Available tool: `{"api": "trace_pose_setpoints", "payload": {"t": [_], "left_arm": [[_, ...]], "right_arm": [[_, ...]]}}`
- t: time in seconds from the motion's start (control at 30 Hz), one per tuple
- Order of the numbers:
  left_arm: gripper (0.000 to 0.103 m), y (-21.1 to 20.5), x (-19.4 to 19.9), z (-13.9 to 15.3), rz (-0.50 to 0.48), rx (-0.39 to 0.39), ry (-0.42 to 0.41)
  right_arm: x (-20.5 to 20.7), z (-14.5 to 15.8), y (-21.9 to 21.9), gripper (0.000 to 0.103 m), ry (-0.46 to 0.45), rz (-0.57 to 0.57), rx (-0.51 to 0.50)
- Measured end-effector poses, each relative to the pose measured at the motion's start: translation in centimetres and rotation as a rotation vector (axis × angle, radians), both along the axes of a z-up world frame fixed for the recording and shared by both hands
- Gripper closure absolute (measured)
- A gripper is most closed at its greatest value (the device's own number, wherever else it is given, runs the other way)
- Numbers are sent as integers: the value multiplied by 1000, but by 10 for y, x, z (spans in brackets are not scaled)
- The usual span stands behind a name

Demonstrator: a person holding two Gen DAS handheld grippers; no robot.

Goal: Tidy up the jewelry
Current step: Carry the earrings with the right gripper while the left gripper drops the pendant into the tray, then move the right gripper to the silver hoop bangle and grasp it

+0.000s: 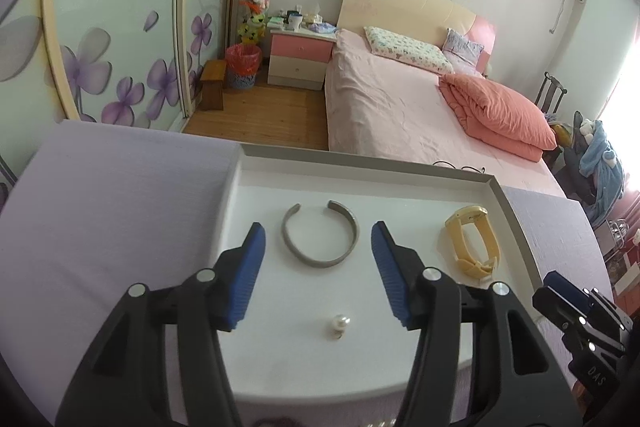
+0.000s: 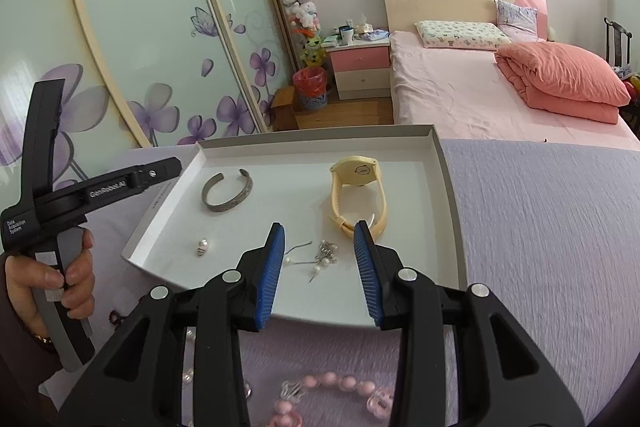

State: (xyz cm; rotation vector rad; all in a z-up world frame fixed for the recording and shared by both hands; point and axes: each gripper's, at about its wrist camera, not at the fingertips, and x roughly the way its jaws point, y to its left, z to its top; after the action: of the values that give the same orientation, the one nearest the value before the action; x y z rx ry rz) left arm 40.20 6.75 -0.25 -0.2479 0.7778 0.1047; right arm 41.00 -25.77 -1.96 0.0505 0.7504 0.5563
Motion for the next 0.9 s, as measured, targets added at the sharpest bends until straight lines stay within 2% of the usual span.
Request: {"api": "trace_pose_setpoints", "payload": {"t": [0.2,0.27,0.4,0.43,0.5,0.57,0.63,0.9], "left_arm": [[37,17,-53,18,8,26,-47],[32,23,-72,22,8,35,-60],[22,34,-119,25,13,58,-86],[20,36,-129,24,14,61,-89],[18,39,-147,22,12,65,-91],[13,41,-167,18,11,71,-93],[10,42,-183,13,15,84,-91],[5,25,-222,-4,-52,128,-75]], "right_arm": [[-29,9,-8,63,-17,19,12],[-42,13,-14,52,-27,22,20],[-69,17,-26,44,-44,23,31],[-73,17,-27,39,-44,21,33],[-86,12,-33,37,-30,24,41],[-98,7,-37,27,-22,25,33],[-106,2,-39,22,-20,26,17],[-127,-35,-35,20,69,52,-86]]}}
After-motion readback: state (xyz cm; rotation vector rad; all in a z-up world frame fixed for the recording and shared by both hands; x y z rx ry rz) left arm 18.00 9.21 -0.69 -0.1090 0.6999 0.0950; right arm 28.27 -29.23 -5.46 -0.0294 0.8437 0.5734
